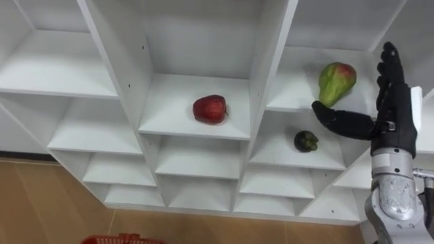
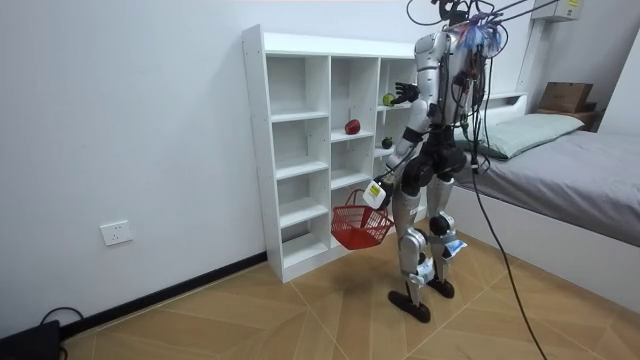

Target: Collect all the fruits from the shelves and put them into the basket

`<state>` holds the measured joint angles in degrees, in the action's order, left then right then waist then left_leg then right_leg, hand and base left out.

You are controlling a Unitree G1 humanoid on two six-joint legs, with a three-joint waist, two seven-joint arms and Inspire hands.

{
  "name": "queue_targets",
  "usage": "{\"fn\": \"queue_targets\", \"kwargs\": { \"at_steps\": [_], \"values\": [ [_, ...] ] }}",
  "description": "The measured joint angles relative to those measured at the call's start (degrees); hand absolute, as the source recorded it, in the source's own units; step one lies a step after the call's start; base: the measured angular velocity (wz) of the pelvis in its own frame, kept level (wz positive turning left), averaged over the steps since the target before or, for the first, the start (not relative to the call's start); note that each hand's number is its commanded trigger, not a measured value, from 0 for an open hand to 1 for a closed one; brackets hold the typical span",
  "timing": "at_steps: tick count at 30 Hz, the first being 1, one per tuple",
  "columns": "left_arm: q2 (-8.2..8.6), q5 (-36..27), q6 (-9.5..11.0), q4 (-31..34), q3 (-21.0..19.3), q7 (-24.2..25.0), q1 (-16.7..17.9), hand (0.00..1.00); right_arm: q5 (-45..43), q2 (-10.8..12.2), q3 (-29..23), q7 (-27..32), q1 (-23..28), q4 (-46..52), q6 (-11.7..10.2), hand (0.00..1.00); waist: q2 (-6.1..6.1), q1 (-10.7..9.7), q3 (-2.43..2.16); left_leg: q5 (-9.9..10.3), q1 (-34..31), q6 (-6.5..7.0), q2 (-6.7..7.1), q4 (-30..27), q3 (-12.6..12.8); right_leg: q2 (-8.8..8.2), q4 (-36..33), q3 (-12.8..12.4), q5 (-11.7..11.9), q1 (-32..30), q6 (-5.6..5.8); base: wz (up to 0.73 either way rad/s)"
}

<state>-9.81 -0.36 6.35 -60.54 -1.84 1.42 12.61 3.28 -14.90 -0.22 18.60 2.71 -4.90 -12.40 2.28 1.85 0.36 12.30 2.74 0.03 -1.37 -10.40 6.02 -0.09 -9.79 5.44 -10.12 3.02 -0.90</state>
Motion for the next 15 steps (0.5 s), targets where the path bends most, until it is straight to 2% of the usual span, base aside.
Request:
{"fn": "queue_targets", "kwargs": {
  "at_steps": [5,15],
  "values": [
    [-0.02,0.05,-0.16,0.0,0.28,0.24,0.14,1.0,2.22,-1.57,0.17,-1.99,-2.24,-3.39,0.16,0.0,0.32,0.0,0.13,-0.01,-0.02,0.01,0.08,-0.1,-0.17,-0.15,0.01,0.46,0.01,0.19,-0.01,0.03],
    [-0.09,-0.04,-1.34,0.01,0.37,-0.12,0.73,1.0,3.41,-1.6,-0.11,-3.26,-3.95,-6.91,2.12,0.0,0.57,-0.11,0.31,-0.12,0.82,0.17,0.45,-0.06,-1.69,-0.65,0.23,2.6,-0.04,1.17,0.06,0.05]
  ]
}}
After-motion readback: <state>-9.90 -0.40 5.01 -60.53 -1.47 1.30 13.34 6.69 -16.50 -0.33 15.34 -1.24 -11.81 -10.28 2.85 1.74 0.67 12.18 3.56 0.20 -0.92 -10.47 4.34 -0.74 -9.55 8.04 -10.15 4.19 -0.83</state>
